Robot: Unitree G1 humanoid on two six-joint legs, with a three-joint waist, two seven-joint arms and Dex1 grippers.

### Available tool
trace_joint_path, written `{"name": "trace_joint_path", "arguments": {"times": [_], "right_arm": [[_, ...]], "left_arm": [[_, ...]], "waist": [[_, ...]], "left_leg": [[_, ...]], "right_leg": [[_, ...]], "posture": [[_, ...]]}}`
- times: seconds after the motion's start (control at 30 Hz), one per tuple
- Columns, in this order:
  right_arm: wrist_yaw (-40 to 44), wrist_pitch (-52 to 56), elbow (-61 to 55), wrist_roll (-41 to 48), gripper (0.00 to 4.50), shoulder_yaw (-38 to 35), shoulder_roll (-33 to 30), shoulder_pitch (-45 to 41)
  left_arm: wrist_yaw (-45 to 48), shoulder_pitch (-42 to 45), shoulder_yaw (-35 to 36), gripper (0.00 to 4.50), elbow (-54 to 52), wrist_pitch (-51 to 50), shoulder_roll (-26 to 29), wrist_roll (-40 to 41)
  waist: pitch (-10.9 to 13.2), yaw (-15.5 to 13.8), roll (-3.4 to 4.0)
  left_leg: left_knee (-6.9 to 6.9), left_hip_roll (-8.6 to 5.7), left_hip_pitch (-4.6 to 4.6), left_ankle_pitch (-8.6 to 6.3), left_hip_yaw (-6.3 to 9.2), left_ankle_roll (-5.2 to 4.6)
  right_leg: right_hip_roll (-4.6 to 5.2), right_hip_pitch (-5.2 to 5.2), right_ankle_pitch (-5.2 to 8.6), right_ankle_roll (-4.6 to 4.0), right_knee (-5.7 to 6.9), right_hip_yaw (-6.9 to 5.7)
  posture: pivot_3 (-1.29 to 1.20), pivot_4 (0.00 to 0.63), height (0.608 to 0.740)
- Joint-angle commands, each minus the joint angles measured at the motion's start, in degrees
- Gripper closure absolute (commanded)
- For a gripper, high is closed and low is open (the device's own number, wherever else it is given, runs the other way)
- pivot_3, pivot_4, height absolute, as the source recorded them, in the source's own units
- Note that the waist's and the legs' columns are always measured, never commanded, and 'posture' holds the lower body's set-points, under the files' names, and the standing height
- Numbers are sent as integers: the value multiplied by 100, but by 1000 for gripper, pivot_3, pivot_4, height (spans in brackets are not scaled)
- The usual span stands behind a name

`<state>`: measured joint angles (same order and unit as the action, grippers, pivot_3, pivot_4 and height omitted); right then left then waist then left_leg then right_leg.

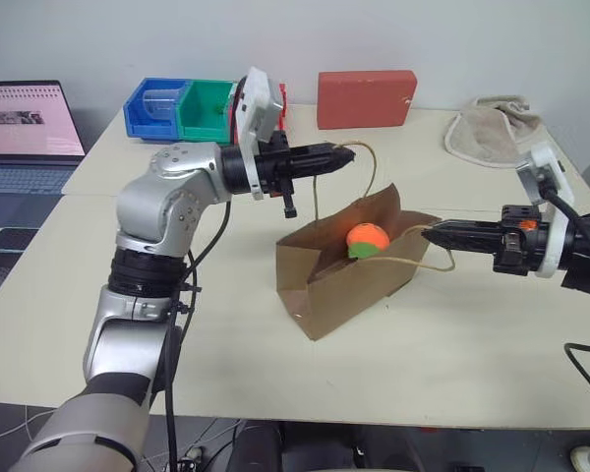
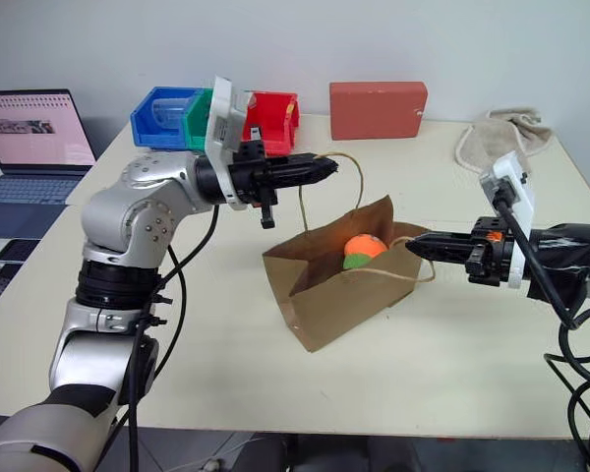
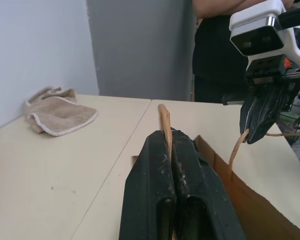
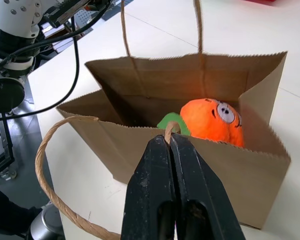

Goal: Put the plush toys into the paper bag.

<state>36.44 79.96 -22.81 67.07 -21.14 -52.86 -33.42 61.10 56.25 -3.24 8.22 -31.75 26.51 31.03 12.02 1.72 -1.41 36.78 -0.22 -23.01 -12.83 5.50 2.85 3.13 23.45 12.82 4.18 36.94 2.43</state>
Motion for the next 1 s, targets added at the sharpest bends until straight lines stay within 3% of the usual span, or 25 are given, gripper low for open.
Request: {"name": "trace_joint_path", "arguments": {"times": [0.03,0.5,0.57,0.83,0.97,1.0], "right_arm": [[-39,-102,24,212,4455,-132,-138,-236],[-773,-455,353,-21,4455,49,215,-236],[-825,-474,340,-1,4500,70,282,-245],[-789,-462,570,177,1777,-165,131,-614],[-600,-996,899,-499,282,-215,-292,-628],[-501,-1106,945,-583,46,-219,-366,-607]], "left_arm": [[157,398,38,4500,265,396,-85,-165],[532,800,-93,4500,1473,1189,-452,-753],[602,738,-116,3922,1422,1163,-408,-792],[800,304,140,1444,447,530,105,-446],[501,-131,334,137,130,542,514,-603],[426,-194,347,0,143,611,585,-689]], "waist": [[0,-2,0],[0,14,0],[0,11,0],[1,12,3],[2,12,3],[2,10,3]], "left_leg": [[0,0,-1,0,1,0],[-4,0,-2,0,0,0],[-4,-1,-2,0,0,0],[-9,1,-3,0,1,0],[-8,0,-3,0,0,0],[-7,0,-3,0,-1,0]], "right_leg": [[0,0,0,0,0,-1],[0,5,-1,3,0,1],[0,5,-1,3,2,1],[-1,10,-1,2,2,1],[0,8,0,1,1,1],[1,9,0,1,1,2]], "posture": [[0,150,740],[0,150,740],[0,150,740],[0,150,740],[0,150,740],[0,150,740]]}}
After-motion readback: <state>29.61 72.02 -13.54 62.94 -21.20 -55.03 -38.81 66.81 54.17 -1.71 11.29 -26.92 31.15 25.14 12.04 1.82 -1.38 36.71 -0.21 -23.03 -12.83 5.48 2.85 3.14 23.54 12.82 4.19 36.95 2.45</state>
